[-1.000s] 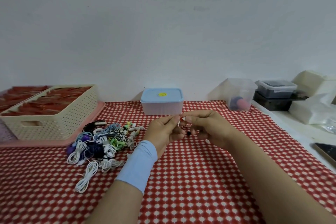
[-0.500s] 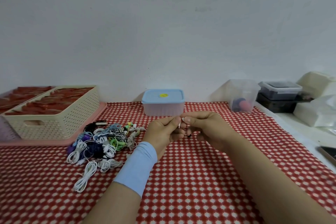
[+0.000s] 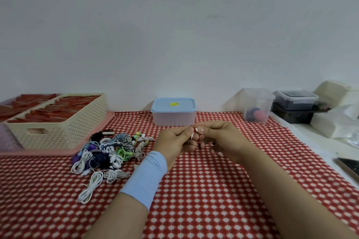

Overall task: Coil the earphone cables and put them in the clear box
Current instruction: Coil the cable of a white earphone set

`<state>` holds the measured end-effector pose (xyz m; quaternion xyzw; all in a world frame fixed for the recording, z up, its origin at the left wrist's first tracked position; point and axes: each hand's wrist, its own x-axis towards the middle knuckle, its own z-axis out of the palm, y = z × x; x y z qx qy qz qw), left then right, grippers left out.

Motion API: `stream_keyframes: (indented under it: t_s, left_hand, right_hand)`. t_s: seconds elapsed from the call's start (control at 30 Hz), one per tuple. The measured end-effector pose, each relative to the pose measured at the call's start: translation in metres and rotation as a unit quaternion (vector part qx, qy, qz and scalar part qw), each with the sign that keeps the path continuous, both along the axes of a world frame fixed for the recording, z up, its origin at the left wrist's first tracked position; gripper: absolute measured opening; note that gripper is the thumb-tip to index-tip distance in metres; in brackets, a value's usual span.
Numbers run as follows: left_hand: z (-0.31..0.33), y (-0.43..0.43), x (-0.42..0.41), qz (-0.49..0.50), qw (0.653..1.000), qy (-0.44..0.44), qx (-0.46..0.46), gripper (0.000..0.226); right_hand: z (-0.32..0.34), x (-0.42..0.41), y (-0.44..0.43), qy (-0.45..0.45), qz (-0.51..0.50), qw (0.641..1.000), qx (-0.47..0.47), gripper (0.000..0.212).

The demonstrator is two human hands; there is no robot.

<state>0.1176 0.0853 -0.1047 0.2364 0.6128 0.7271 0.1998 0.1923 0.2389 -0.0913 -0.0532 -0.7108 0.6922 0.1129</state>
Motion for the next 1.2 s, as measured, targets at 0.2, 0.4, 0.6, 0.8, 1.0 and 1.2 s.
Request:
stream_keyframes:
  t_s: [0.2,0.4,0.6,0.8,1.0,1.2]
  left_hand:
    - [0.002,0.0,-0.001,0.029,0.999,-0.021,0.006,0.018]
    - [0.002,-0.002,-0.002,0.033,0.999,-0.009,-0.019,0.017]
    - [0.003,-0.005,-0.003,0.026,0.999,0.018,-0.032,0.015]
    - [0.004,-0.008,-0.004,-0.003,1.0,0.009,-0.029,0.017]
    - [0.002,-0.01,-0.005,-0.046,0.998,0.028,-0.042,0.017]
    - [0.0,-0.009,-0.005,-0.039,0.991,0.094,-0.091,0.018]
  right_hand:
    - [0.004,0.0,-0.007,0.047,-0.064,0.996,0.05,0.012]
    - [0.004,0.004,-0.006,0.041,-0.048,0.993,0.105,0.012]
    - [0.003,0.002,-0.006,0.055,-0.075,0.989,0.114,0.01]
    - [0.004,0.005,-0.003,0.028,-0.027,0.997,0.07,0.014]
    - [0.006,0.007,0.002,-0.035,0.019,0.999,0.011,0.026]
    - [0.008,0.007,0.005,-0.106,0.032,0.994,0.008,0.032]
